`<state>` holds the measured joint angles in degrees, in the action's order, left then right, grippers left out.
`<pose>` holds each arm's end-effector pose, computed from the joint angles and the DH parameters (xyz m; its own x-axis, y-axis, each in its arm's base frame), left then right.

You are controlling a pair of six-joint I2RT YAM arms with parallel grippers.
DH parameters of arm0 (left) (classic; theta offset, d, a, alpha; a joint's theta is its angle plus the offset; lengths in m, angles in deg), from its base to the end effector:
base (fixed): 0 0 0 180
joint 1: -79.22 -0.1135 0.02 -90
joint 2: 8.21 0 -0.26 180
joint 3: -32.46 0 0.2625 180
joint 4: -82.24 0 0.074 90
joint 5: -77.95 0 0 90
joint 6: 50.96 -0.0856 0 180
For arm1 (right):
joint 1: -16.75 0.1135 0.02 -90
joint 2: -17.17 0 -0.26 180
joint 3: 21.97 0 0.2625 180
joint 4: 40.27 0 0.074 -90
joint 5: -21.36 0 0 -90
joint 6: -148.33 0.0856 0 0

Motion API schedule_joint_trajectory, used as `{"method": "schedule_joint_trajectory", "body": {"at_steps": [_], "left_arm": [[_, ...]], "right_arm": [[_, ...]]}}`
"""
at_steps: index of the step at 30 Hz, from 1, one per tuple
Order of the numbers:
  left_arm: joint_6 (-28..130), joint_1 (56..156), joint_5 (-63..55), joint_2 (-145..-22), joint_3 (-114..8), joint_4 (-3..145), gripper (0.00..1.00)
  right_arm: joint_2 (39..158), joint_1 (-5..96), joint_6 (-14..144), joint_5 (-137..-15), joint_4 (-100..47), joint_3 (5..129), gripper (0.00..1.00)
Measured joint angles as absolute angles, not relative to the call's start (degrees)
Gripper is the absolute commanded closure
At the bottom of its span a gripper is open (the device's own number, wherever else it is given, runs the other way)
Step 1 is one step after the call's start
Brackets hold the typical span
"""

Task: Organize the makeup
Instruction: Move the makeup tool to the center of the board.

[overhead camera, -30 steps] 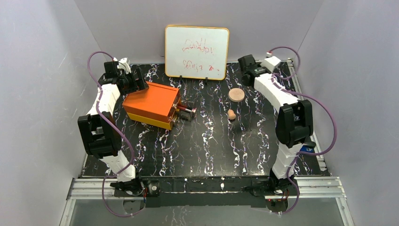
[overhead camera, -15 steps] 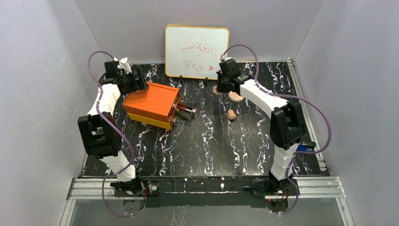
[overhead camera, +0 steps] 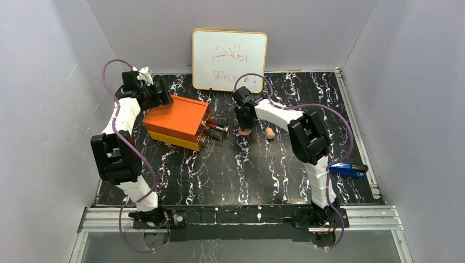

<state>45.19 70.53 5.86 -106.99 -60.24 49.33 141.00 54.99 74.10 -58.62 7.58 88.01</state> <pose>0.4404 0.0407 0.2448 -0.6283 -0.1992 -0.7521 0.0253 0.9609 -0.2756 0.3977 0.2945 0.1273 -0.8136 -0.3004 -0.4979 -0.3363 0.9416 -0.0186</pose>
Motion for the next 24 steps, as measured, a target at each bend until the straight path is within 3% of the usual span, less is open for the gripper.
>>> {"method": "schedule_joint_trajectory", "body": {"at_steps": [10, 17, 24], "left_arm": [[45.2, 70.6, 5.8, -107.0, -60.2, 49.3, 0.04], [45.2, 70.6, 5.7, -107.0, -60.3, 49.3, 0.04], [45.2, 70.6, 5.7, -107.0, -60.3, 49.3, 0.04]], "right_arm": [[138.5, 55.1, 73.7, -49.2, 9.3, 88.0, 0.31], [132.6, 59.9, 79.4, -44.6, 9.5, 88.4, 0.29], [135.1, 64.5, 85.4, -45.2, 11.7, 91.6, 0.29]]}}
